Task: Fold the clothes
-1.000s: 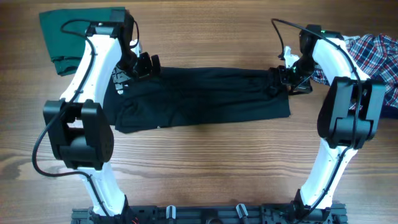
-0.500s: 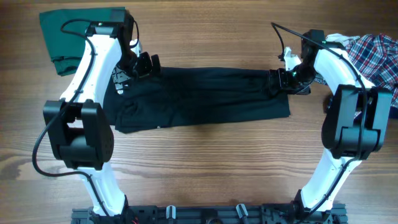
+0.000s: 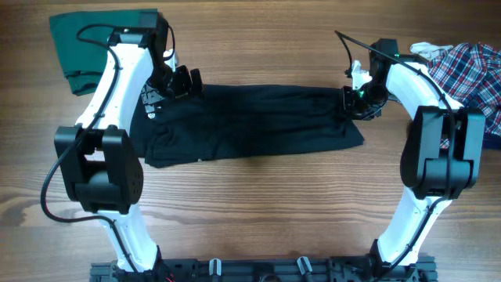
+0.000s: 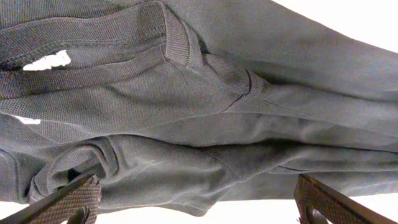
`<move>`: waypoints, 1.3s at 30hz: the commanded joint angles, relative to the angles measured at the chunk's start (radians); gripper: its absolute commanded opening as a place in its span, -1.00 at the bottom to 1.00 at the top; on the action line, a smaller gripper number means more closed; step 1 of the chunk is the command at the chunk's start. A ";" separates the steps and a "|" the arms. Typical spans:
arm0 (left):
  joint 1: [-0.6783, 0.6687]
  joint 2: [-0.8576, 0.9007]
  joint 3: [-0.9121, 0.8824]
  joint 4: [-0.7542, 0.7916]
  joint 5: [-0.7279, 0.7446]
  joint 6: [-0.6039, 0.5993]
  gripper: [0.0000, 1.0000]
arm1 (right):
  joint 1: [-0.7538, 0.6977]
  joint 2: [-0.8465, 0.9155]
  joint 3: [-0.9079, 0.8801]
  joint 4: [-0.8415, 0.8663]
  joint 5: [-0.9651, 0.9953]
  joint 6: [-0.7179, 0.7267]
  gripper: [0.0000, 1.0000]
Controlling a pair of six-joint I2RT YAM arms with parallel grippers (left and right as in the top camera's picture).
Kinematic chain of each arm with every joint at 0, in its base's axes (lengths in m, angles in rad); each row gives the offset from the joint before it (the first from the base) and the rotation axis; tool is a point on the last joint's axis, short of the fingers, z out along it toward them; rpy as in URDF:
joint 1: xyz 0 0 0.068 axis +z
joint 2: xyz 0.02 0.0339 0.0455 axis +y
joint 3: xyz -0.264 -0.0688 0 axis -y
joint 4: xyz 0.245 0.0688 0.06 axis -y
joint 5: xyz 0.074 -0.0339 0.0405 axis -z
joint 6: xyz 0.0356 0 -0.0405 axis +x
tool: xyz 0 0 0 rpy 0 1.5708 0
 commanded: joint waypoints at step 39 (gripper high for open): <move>0.003 -0.003 -0.008 -0.003 0.012 0.021 1.00 | -0.215 0.111 0.152 -0.212 0.290 0.227 -0.91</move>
